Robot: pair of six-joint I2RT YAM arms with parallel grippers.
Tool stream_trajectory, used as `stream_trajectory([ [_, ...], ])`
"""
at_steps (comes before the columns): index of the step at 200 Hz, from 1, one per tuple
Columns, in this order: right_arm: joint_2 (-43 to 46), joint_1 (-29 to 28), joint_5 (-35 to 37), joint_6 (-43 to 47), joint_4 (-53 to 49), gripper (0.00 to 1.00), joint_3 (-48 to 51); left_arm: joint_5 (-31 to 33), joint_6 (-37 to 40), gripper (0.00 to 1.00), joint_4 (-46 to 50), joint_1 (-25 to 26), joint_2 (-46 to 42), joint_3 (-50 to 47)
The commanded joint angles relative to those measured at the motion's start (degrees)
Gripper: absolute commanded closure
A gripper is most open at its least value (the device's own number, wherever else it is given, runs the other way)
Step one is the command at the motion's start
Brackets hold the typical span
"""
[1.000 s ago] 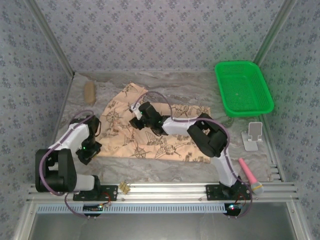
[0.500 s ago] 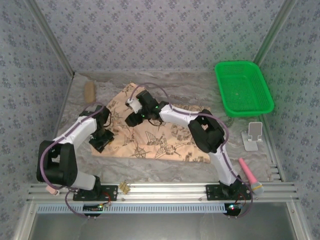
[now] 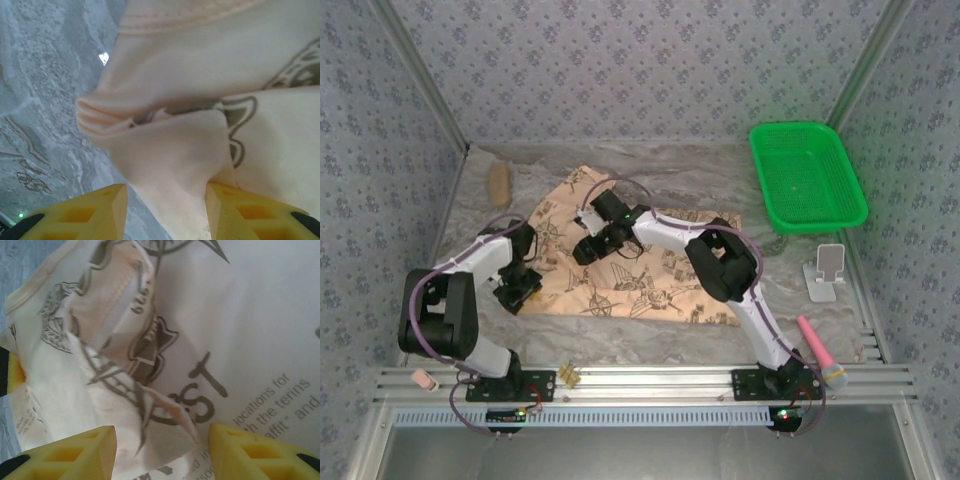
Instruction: Fold the inside-out t-shirt
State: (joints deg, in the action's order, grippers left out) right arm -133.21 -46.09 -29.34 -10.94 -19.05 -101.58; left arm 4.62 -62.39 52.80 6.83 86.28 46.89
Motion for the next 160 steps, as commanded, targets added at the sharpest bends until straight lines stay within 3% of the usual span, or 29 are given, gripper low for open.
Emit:
stream_trajectory([
  [1,-1.79,0.22,-2.81,-2.19,-2.49,0.58,-2.34,1.64,0.96,0.56,0.56,-0.32,0.91,-1.58],
  [52,-0.44,0.91,-4.32,-4.57,0.62,0.97,-1.43,1.44,0.52,0.58,-0.18,-1.06,0.98,-4.92],
  [71,1.61,2.02,-2.78,-5.39,1.75,1.00,0.26,1.42,0.78,0.58,0.62,-1.53,0.97,-5.45],
  [112,4.80,4.18,3.24,-5.10,2.14,1.00,3.09,2.62,1.03,0.59,1.06,-3.29,-0.11,-7.49],
  [128,4.79,4.10,3.90,-6.82,2.54,0.77,3.89,1.02,1.40,0.59,0.94,-3.37,-0.96,-7.78],
  [144,5.59,3.59,2.23,-7.71,3.68,0.73,5.27,0.00,1.79,0.54,1.67,-3.34,-2.62,-7.25],
  [160,8.67,3.20,4.16,-8.00,4.68,0.62,8.01,0.40,3.09,0.43,4.16,-3.40,-5.45,-4.86],
])
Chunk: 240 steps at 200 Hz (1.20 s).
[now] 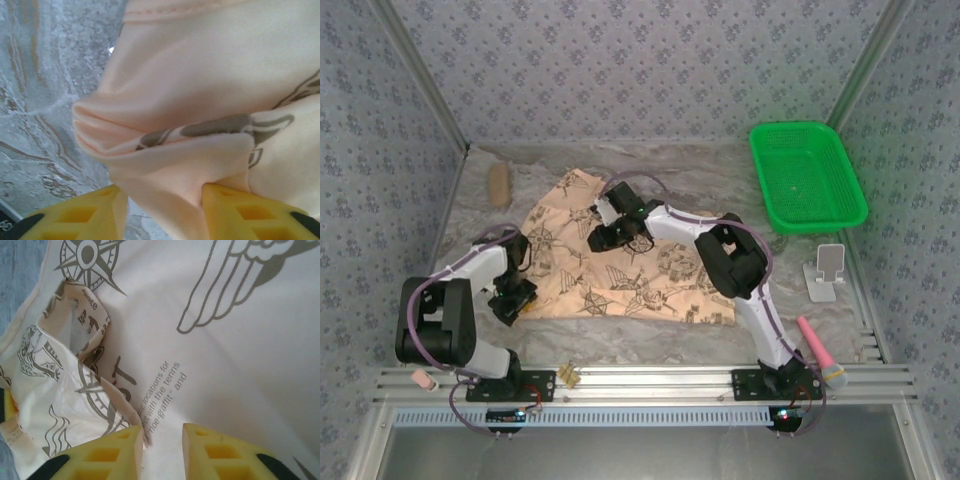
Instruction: Fold the inside-out t-shirt
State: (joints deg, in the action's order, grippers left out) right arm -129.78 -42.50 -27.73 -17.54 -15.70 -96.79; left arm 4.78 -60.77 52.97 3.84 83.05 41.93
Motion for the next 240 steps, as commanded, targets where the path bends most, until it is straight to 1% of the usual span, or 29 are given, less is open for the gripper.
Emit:
stream_trajectory([
  [1,5.37,-0.39,2.78,-1.42,1.45,0.61,3.56,0.28,1.59,0.42,4.16,-0.36,-2.46,0.31],
  [11,8.75,-0.26,5.50,-1.48,2.81,0.55,6.53,1.38,2.88,0.33,5.58,-0.25,-5.14,2.09],
  [17,10.91,-0.03,7.20,-1.18,3.84,0.53,8.96,2.33,3.66,0.29,6.10,-0.31,-6.83,3.33],
  [21,12.43,0.12,8.01,-0.76,4.73,0.53,10.54,2.92,4.27,0.24,6.18,-0.21,-7.97,4.11],
  [25,13.98,0.36,9.33,-0.25,5.27,0.52,12.14,3.45,5.08,0.22,6.06,-0.14,-9.07,4.88],
  [47,22.32,3.18,18.94,1.38,6.02,0.49,19.95,4.33,10.63,0.21,1.86,0.54,-13.40,9.11],
  [59,26.43,5.51,25.95,2.60,4.43,0.47,23.30,2.59,15.35,0.21,-2.14,1.16,-14.46,10.86],
  [64,27.91,6.54,28.02,3.95,3.74,0.47,24.15,1.34,17.25,0.19,-4.73,1.34,-14.57,11.27],
  [77,30.46,9.79,28.38,8.34,1.18,0.47,24.99,-2.48,23.63,0.18,-11.43,1.42,-14.27,12.26],
  [92,31.74,14.42,27.38,10.28,-2.38,0.47,23.96,-3.65,28.75,0.19,-16.44,1.57,-12.15,15.31],
  [106,31.93,18.67,26.48,11.80,-6.21,0.46,21.74,-4.71,33.08,0.19,-18.25,1.58,-8.19,19.90],
  [118,31.41,21.72,28.44,12.94,-8.98,0.46,19.57,-7.16,37.24,0.19,-20.93,1.61,-4.21,23.55],
  [123,31.19,22.77,28.69,13.74,-9.05,0.46,19.02,-8.94,39.40,0.19,-22.53,1.65,-2.61,24.73],
  [132,30.81,24.22,28.80,15.64,-8.11,0.46,18.66,-14.41,43.08,0.19,-25.52,1.64,1.25,26.75],
  [137,30.60,24.97,28.45,16.33,-7.25,0.46,18.80,-16.39,44.35,0.20,-26.58,1.70,3.63,28.16],
  [146,30.30,26.23,27.41,17.15,-5.99,0.46,18.90,-18.20,46.48,0.23,-27.46,1.86,8.10,31.06],
  [158,29.92,27.33,27.05,17.21,-5.81,0.46,18.56,-18.82,49.71,0.24,-27.49,2.05,14.18,35.52],
  [172,29.71,28.05,27.82,16.45,-6.87,0.45,18.09,-21.28,53.30,0.25,-25.48,2.07,21.34,42.39],
  [191,29.70,28.59,30.44,14.08,-7.80,0.45,18.63,-23.78,55.41,0.25,-21.91,1.97,30.28,52.35],
  [206,29.81,28.94,33.06,11.92,-8.70,0.45,19.62,-22.74,57.85,0.25,-19.73,1.82,37.12,59.81],
  [225,30.71,29.15,33.49,9.94,-8.61,0.45,22.21,-22.18,60.33,0.25,-12.61,1.71,46.68,73.24],
  [240,32.63,29.14,33.72,8.49,-7.50,0.45,25.33,-22.37,60.36,0.25,-8.41,1.70,53.63,82.84],
])
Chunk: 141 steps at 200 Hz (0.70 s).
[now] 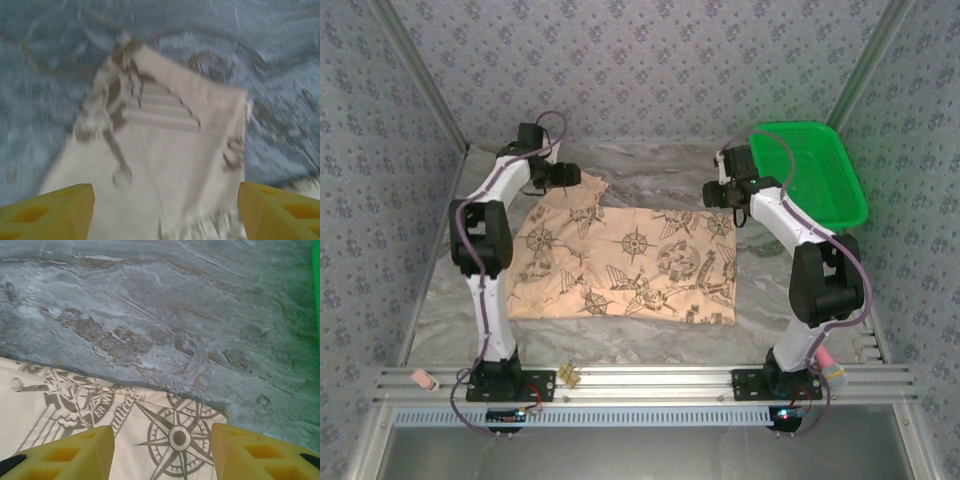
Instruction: Fold the inside-out t-shirt
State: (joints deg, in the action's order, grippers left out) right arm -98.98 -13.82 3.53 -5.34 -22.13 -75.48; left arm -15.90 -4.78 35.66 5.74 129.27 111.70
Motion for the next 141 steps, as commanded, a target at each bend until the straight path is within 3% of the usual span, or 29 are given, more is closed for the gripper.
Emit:
stream_trajectory([
  [1,2.02,0.47,2.46,-3.80,-0.99,0.45,4.20,-1.73,4.35,0.25,9.08,-0.20,7.75,13.62],
  [47,8.88,0.49,2.78,-8.11,2.73,0.45,13.14,0.24,2.36,0.21,12.15,0.22,22.27,33.26],
  [72,10.55,0.56,2.77,-9.50,3.48,0.45,14.70,1.84,1.79,0.18,22.23,0.22,31.03,50.83],
  [113,10.01,0.80,0.12,-11.34,4.65,0.44,14.74,-1.68,5.62,0.16,20.55,0.47,27.05,42.72],
  [141,8.81,0.89,-1.26,-11.53,4.41,0.44,14.01,-8.65,5.92,0.26,21.32,-0.54,27.42,42.55],
])
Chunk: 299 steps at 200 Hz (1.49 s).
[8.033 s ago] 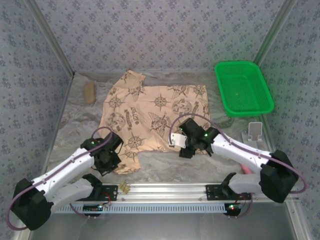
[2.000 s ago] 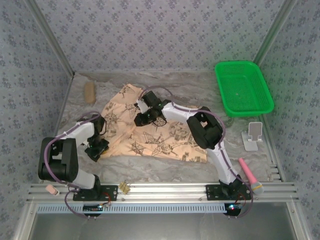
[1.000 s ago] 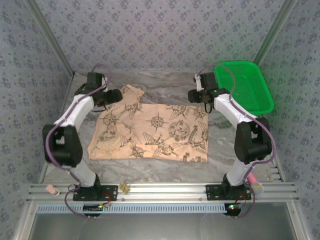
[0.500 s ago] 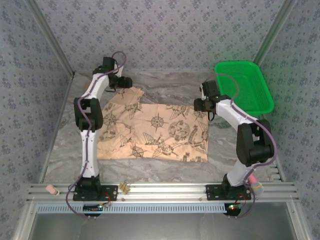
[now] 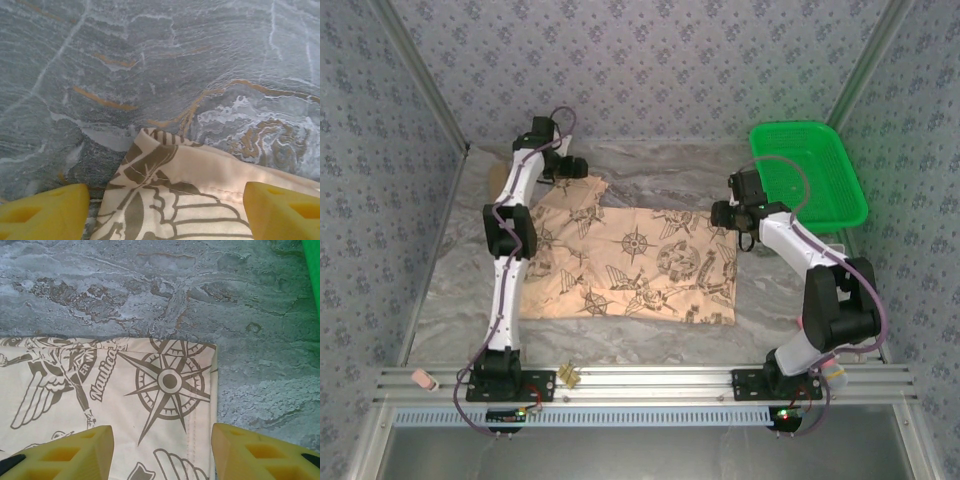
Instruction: Fold the inside-out t-shirt
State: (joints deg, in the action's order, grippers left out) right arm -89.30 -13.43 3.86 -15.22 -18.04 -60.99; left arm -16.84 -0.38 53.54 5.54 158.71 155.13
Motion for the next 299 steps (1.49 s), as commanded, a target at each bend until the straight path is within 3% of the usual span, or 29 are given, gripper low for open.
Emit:
stream_trajectory([
  [1,-0.88,0.51,-1.58,-1.65,0.39,0.44,-0.51,-7.87,1.57,0.26,3.52,-0.35,-2.01,-0.88],
  [72,-3.65,2.51,-5.58,-0.07,1.15,0.44,-2.29,0.74,-2.86,0.34,9.08,-0.41,0.56,1.76],
  [103,-8.99,3.91,-2.33,5.74,-1.90,0.46,-4.01,-2.21,-2.08,0.63,8.40,-0.69,0.38,1.76],
  [129,-14.77,4.80,-4.57,15.15,-7.37,0.46,-11.87,-5.22,1.11,1.00,5.22,-0.64,-1.32,0.78],
  [167,-22.82,5.96,-2.62,23.73,-17.35,0.45,-23.82,-4.60,8.23,1.00,-1.57,-0.97,-7.92,-6.68],
  [235,-35.37,7.39,-9.10,39.03,-31.86,0.50,-36.34,-11.07,12.46,1.00,-3.87,-3.78,-12.92,-10.13],
  [252,-37.51,7.70,-10.60,40.68,-34.91,0.60,-38.42,-12.67,14.29,1.00,-4.43,-4.02,-13.90,-11.36],
  [275,-38.67,7.81,-11.37,43.71,-34.73,0.83,-39.46,-16.74,18.45,1.00,-4.53,-3.90,-14.66,-12.50],
  [299,-37.43,7.79,-12.54,44.01,-32.78,0.97,-39.62,-15.94,20.42,1.00,-3.07,-3.91,-15.18,-12.61],
])
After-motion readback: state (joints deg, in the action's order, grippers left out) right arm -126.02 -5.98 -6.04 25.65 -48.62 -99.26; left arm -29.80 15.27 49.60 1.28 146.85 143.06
